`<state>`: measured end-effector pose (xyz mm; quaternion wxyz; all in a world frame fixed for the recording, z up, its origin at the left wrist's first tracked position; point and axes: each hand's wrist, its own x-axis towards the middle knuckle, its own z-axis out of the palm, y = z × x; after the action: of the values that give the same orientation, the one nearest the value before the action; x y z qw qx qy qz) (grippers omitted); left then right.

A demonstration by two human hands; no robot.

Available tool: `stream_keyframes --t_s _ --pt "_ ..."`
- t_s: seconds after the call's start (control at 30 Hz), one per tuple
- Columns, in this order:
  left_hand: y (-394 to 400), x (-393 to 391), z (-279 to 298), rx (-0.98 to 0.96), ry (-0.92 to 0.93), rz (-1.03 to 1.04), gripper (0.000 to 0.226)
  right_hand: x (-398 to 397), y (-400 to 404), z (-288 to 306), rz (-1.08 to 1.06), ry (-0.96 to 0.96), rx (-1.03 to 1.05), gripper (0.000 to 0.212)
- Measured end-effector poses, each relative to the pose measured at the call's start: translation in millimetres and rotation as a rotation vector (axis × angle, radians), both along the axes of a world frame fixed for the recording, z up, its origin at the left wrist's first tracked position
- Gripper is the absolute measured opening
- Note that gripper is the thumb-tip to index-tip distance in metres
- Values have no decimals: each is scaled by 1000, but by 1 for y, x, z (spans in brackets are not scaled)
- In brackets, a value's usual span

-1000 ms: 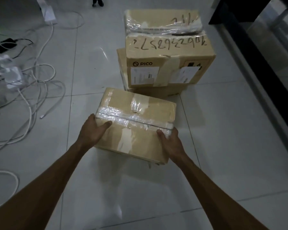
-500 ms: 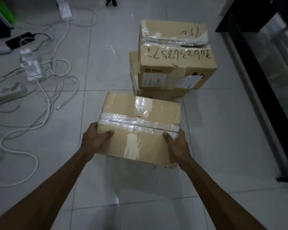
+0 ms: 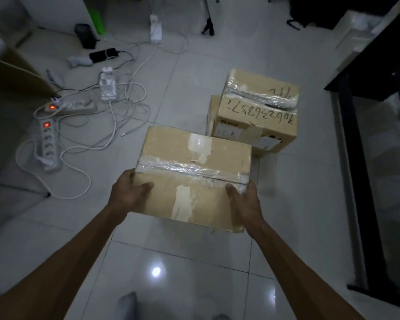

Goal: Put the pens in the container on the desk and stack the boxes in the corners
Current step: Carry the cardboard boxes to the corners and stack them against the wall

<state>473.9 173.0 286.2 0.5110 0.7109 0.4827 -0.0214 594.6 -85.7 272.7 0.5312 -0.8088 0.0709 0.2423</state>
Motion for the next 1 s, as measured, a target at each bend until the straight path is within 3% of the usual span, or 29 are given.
stream_keyframes --t_s 0.2,0.47,0.77,1.0 --pt "-24 -55 25 27 9 205 62 -4 0 17 205 -11 17 57" --pt "-50 -185 62 26 -2 527 66 -66 26 53 522 32 27 64" --pt "-80 -389 100 13 -58 819 51 -212 87 88 843 -7 49 46" --pt "-115 -576 127 15 -84 1039 50 -381 134 113 1065 8 74 45"
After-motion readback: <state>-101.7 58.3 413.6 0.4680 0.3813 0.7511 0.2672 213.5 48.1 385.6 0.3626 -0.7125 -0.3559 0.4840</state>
